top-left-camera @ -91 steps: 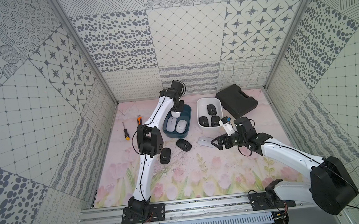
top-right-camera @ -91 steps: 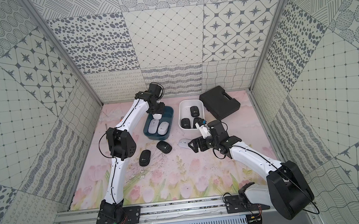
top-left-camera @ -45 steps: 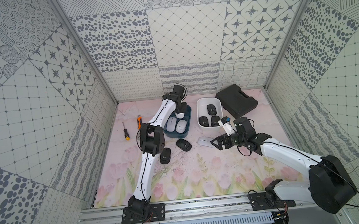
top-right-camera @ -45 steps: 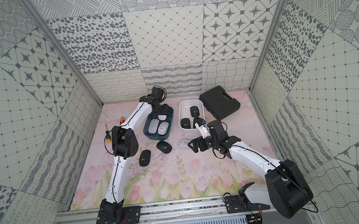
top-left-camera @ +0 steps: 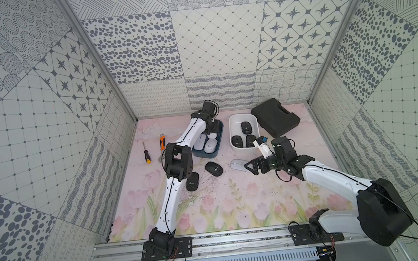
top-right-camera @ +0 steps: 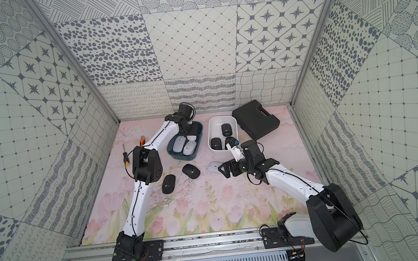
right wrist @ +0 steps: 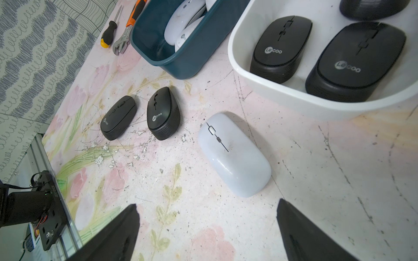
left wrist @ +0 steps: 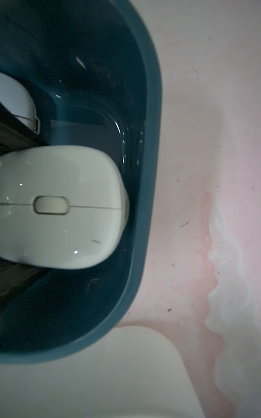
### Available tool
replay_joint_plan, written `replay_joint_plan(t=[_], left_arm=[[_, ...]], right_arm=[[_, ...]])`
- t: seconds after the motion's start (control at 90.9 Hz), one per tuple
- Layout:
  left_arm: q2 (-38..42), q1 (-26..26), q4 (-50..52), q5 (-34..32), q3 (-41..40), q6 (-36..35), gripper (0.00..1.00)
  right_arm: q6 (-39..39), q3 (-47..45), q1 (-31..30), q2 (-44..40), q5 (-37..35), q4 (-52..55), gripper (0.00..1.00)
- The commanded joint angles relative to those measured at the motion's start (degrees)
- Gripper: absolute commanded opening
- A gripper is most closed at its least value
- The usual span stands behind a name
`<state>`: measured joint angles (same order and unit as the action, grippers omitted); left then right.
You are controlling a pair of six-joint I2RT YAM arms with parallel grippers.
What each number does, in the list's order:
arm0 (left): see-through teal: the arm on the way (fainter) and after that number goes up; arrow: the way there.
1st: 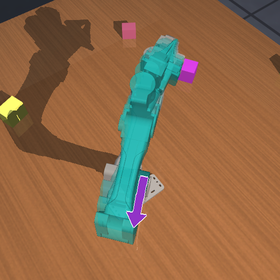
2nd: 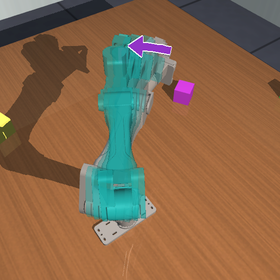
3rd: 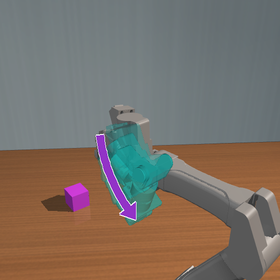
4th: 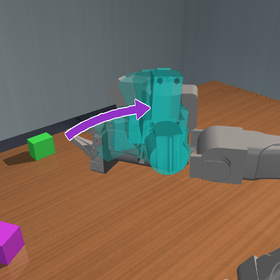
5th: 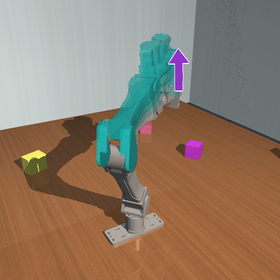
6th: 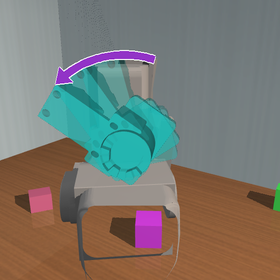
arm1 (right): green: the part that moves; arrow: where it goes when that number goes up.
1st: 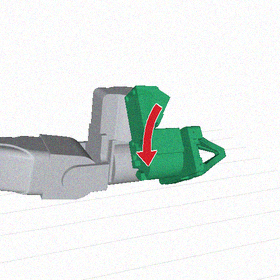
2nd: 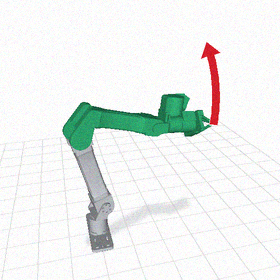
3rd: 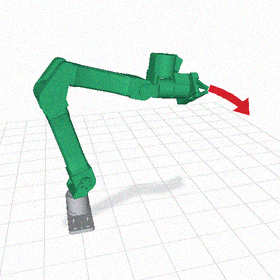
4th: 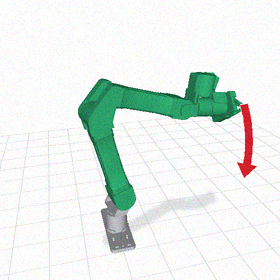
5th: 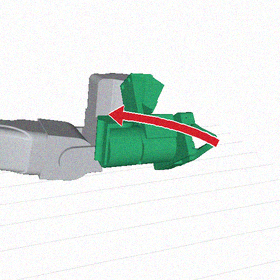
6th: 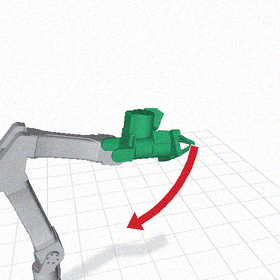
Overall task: Place the mice by color into the storage box
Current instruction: Place the mouse in the storage box.
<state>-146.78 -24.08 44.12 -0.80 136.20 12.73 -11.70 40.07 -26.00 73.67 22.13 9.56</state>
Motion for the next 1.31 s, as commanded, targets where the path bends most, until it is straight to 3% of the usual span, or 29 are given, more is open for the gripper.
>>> replay_joint_plan(t=[0.0, 0.099, 0.209, 0.693, 0.87, 1.101, 1.299], left_arm=[[0.8, -0.3, -1.3, 1.9, -1.2, 0.7, 0.51], [1.4, -0.6, -1.5, 2.1, -2.2, 0.7, 0.66], [2.2, -0.8, -1.1, 2.3, -2.4, 1.2, 0.73], [10.1, -0.3, -0.7, -1.6, -4.3, 3.6, 0.88], [17.3, 3.8, 0.1, -0.3, -12.5, 8.6, 0.75], [24.8, 4.9, 0.0, -1.0, -28.1, 6.2, 0.37], [27.2, 5.0, -2.6, -0.4, -37.4, 7.4, 0.24]], right_arm=[[0.3, -0.6, 0.1, 0.3, 0.8, -2.3, 0.99], [0.0, -0.7, 0.1, 0.3, 1.3, -2.6, 0.99], [-0.5, -0.8, 0.0, 0.2, 1.6, -2.7, 0.99], [-1.7, -0.9, 0.0, -1.1, 2.3, -3.2, 0.99], [-2.0, -0.6, 0.0, -1.9, 2.7, -3.0, 0.99], [-2.6, -0.4, -0.1, -3.3, 2.9, -3.1, 0.99], [-3.6, -0.8, -0.1, -5.0, 3.2, -3.3, 0.99]])
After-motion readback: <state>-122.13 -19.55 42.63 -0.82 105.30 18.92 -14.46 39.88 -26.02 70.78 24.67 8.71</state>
